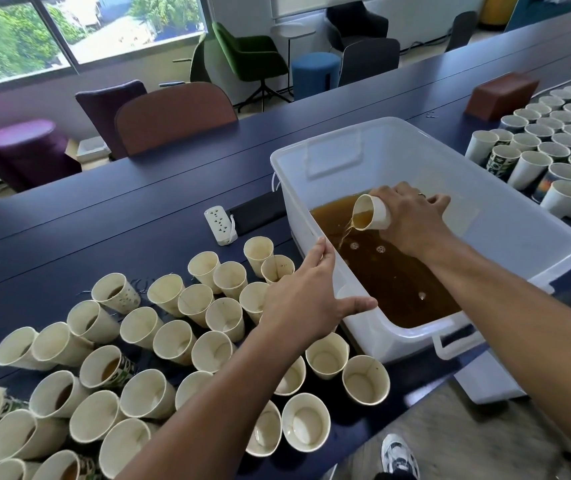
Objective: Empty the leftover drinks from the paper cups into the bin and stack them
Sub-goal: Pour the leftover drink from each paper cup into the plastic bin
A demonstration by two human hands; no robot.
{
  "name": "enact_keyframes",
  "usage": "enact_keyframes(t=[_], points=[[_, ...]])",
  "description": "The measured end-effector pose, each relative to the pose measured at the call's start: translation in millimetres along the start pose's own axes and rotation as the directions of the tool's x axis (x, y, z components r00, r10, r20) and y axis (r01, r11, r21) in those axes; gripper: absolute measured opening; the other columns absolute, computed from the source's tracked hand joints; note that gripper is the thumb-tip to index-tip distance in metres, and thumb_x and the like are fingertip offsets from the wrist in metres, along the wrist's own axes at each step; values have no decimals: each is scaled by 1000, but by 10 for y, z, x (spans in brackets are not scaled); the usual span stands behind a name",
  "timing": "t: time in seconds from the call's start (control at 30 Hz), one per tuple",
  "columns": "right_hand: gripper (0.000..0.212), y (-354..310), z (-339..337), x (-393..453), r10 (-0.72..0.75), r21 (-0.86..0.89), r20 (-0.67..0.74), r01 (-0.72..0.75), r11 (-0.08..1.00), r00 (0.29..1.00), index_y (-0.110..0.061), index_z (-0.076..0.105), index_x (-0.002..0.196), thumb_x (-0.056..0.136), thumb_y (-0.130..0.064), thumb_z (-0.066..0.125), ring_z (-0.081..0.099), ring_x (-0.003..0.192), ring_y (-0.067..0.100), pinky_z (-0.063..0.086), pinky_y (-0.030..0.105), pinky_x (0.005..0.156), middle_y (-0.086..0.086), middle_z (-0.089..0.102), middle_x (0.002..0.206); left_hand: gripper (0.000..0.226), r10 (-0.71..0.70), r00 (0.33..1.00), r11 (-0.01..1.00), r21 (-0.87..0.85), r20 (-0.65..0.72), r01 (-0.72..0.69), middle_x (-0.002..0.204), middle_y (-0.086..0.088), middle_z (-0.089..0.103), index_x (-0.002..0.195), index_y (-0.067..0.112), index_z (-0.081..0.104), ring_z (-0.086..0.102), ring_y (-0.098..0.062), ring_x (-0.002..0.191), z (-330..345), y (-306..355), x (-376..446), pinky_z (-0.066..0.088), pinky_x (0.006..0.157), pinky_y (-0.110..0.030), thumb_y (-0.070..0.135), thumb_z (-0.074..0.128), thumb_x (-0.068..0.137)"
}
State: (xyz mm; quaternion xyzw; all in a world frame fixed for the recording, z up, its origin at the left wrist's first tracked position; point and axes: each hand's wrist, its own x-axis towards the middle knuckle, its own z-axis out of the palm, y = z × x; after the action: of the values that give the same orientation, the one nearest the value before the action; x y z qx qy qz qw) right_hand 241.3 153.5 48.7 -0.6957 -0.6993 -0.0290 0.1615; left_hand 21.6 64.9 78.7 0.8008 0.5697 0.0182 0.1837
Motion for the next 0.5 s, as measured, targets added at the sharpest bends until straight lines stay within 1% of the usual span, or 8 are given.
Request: enact_keyframes(t=[0.13, 0.27, 0.4, 0.5], points=[[51, -8, -4, -2, -21, -18, -28, 20, 1000, 999, -27, 55, 127, 81, -26, 75, 55, 106, 31, 21, 43, 83, 9, 54, 119, 113, 1, 1000, 1000, -3, 0, -1, 166, 23, -9, 162, 32, 0, 35, -15, 148, 7, -10, 9, 52, 78, -33, 86, 51, 77], [49, -6, 15, -4, -40, -37, -45, 38, 999, 998, -29, 55, 126, 82, -30, 76, 55, 108, 31, 20, 43, 82, 9, 55, 118, 113, 0, 1000, 1000, -8, 1, 0, 166, 24, -10, 162, 32, 0, 34, -14, 148, 9, -7, 8, 51, 76, -32, 86, 51, 77], [53, -7, 26, -3, -59, -62, -55, 56, 997, 997, -29, 56, 124, 77, -22, 80, 56, 106, 31, 18, 42, 80, 8, 56, 116, 112, -3, 1000, 1000, -5, -1, 3, 166, 23, -9, 162, 32, 0, 31, -14, 150, 0, 6, 5, 53, 79, -33, 85, 51, 77], [50, -23, 12, -9, -73, -70, -69, 68, 995, 995, -28, 57, 124, 80, -22, 78, 56, 108, 33, 23, 44, 83, 9, 55, 119, 112, -4, 1000, 1000, -8, 1, 4, 167, 22, -9, 162, 32, 0, 31, -14, 149, -7, 10, 3, 54, 81, -33, 85, 52, 77]])
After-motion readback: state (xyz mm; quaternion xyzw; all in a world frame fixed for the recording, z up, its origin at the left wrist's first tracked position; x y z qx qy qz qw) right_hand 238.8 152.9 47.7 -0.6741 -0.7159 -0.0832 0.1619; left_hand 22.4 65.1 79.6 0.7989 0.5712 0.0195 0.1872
